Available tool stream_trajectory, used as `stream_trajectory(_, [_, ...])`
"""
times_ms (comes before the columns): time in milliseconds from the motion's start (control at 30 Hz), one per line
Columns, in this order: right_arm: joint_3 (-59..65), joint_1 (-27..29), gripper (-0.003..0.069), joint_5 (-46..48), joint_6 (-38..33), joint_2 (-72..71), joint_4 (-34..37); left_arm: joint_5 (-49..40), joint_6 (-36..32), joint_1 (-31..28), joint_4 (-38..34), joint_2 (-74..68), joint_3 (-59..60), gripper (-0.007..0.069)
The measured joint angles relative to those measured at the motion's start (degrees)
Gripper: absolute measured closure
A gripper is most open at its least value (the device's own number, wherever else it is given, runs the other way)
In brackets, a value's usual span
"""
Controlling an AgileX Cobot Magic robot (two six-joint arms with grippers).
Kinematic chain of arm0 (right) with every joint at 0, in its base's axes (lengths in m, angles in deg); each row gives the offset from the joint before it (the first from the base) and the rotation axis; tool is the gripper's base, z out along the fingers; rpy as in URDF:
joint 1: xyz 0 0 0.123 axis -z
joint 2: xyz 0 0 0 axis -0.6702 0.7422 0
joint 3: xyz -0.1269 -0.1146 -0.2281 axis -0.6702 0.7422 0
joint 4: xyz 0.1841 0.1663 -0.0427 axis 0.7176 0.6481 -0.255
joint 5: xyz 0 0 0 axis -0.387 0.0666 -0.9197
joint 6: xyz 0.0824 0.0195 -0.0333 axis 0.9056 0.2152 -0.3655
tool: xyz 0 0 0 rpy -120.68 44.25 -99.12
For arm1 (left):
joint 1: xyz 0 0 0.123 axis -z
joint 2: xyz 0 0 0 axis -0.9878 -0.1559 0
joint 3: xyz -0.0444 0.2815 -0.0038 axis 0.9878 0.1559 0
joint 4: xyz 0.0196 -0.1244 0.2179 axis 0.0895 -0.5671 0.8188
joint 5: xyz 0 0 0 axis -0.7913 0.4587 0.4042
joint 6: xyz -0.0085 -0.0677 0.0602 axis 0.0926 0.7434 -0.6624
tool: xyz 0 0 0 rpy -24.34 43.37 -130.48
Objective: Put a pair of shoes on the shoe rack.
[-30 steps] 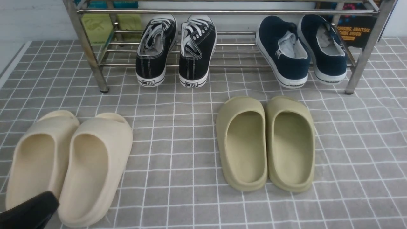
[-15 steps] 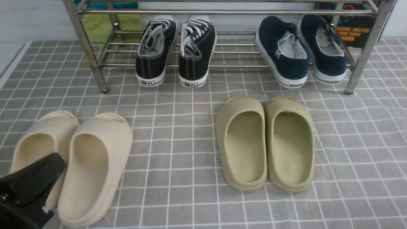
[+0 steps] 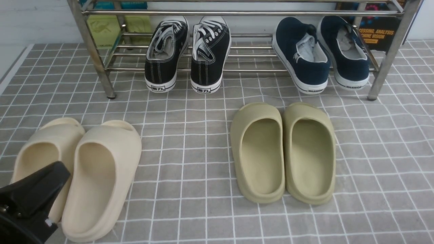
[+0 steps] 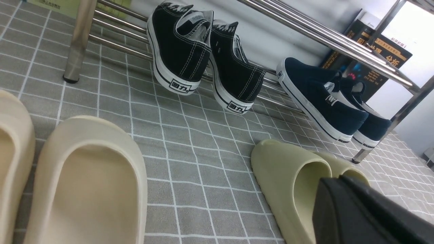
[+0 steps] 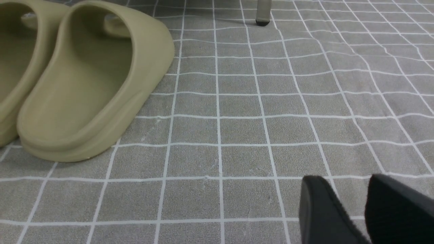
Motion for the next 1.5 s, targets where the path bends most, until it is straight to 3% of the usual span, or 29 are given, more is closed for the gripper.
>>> stream_trajectory(133, [0.00, 0.00, 0.0419, 0.00, 0.00, 0.00, 0.00, 5.61, -2.22, -0.91, 2.84, 5.11, 4.47, 0.0638])
stream_trajectory(233, [0.00, 0.00, 0.0419, 0.00, 0.00, 0.00, 0.00, 11.86, -7.57, -5.27, 5.00, 13.17, 10.86, 0.0638])
stream_trajectory(367, [0.00, 0.00, 0.0419, 0.00, 0.00, 0.00, 0.00, 12.74, -9.32, -9.35, 5.46, 18.18, 14.14, 0.0638])
stream_trajectory(567, [0.00, 0.00, 0.0419, 0.00, 0.00, 0.00, 0.00, 1.05, -10.32, -11.55, 6.54, 18.91, 14.51, 0.0638])
stream_trajectory(700, [0.00, 0.00, 0.0419, 0.00, 0.00, 0.00, 0.00, -14.39, -10.38, -11.62, 4.81, 18.91, 14.51, 0.0638])
stream_trajectory(800, [0.00, 0.00, 0.0419, 0.00, 0.00, 0.00, 0.00, -18.79, -11.72, -11.62, 4.15, 18.91, 14.69, 0.0638])
stream_trajectory(1500, [0.00, 0.00, 0.0419, 0.00, 0.00, 0.00, 0.00, -19.08, -14.86, -11.62, 3.41, 18.91, 14.69, 0.0637])
